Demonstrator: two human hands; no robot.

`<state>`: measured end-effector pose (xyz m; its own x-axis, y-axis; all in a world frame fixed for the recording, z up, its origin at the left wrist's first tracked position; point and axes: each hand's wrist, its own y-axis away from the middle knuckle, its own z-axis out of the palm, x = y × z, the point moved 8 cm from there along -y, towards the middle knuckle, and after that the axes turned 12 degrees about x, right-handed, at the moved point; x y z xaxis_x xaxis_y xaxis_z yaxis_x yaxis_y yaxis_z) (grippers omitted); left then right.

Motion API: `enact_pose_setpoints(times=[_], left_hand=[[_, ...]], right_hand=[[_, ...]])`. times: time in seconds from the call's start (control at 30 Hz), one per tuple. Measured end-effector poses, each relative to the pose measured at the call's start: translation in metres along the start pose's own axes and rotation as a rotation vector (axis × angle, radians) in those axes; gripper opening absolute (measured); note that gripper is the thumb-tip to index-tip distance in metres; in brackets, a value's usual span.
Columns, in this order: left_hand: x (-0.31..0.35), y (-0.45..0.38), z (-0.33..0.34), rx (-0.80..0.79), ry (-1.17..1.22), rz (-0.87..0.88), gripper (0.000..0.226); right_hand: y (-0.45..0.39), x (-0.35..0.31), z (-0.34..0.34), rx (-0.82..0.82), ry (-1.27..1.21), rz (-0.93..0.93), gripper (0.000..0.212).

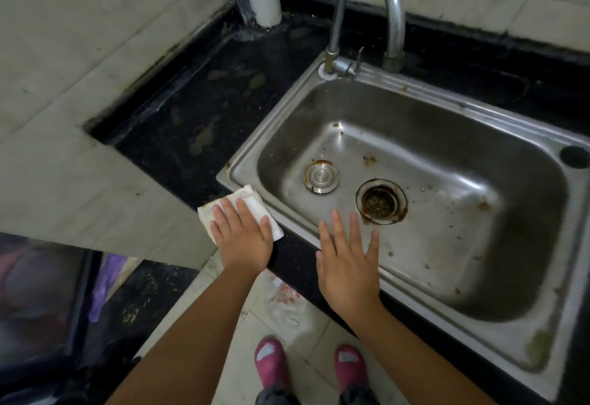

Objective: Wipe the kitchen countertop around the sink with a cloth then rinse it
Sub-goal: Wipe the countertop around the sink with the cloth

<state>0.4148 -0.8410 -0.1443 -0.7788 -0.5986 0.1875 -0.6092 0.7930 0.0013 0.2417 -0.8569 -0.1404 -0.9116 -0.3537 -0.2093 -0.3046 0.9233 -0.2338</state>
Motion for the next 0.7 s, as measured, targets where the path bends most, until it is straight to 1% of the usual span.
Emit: enact_pose_setpoints(times=[0.03,0.07,0.13,0.17,0.23,0.33,0.4,0.47,0.5,0.57,0.67,0.7], left_hand=[[-0.006,-0.010,-0.001,-0.004,-0.008,-0.007,0.098],[-0.012,-0.020,-0.003,-0.005,-0.015,-0.014,0.091],[-0.025,-0.039,-0.005,-0.018,-0.038,-0.020,0.067],[-0.030,-0.048,-0.006,-0.020,-0.042,-0.014,0.062],[-0.035,-0.058,-0.008,-0.037,-0.061,0.011,0.061],[-0.032,-0.045,-0.004,-0.082,-0.084,0.057,0.062],[-0.012,-0.011,-0.002,-0.052,-0.069,0.211,0.066],[0.013,0.033,0.005,-0.021,-0.019,0.378,0.067],[0.024,0.051,0.009,-0.049,0.014,0.427,0.064],[0.033,0.068,0.012,-0.156,0.065,0.468,0.061],[0.019,0.050,0.010,-0.198,0.101,0.433,0.063],[0.009,0.035,0.006,-0.181,0.086,0.407,0.066]], right_hand=[[0.001,0.002,0.003,-0.009,0.015,0.004,0.066],[0.002,0.003,0.004,-0.019,0.023,-0.001,0.065],[0.002,0.003,0.007,-0.068,0.041,0.002,0.064],[0.001,0.004,0.009,-0.089,0.061,0.012,0.066],[0.000,0.003,0.010,-0.112,0.089,0.027,0.066],[0.001,0.002,0.010,-0.108,0.098,0.023,0.057],[0.001,0.002,0.009,-0.104,0.115,0.026,0.053],[0.001,0.003,0.011,-0.142,0.133,0.038,0.056],[0.001,0.005,0.013,-0.176,0.139,0.050,0.060],[0.002,0.005,0.012,-0.209,0.147,0.049,0.066],[0.002,0.003,0.005,-0.191,0.093,0.017,0.064],[0.004,0.002,0.004,-0.195,0.074,0.018,0.064]])
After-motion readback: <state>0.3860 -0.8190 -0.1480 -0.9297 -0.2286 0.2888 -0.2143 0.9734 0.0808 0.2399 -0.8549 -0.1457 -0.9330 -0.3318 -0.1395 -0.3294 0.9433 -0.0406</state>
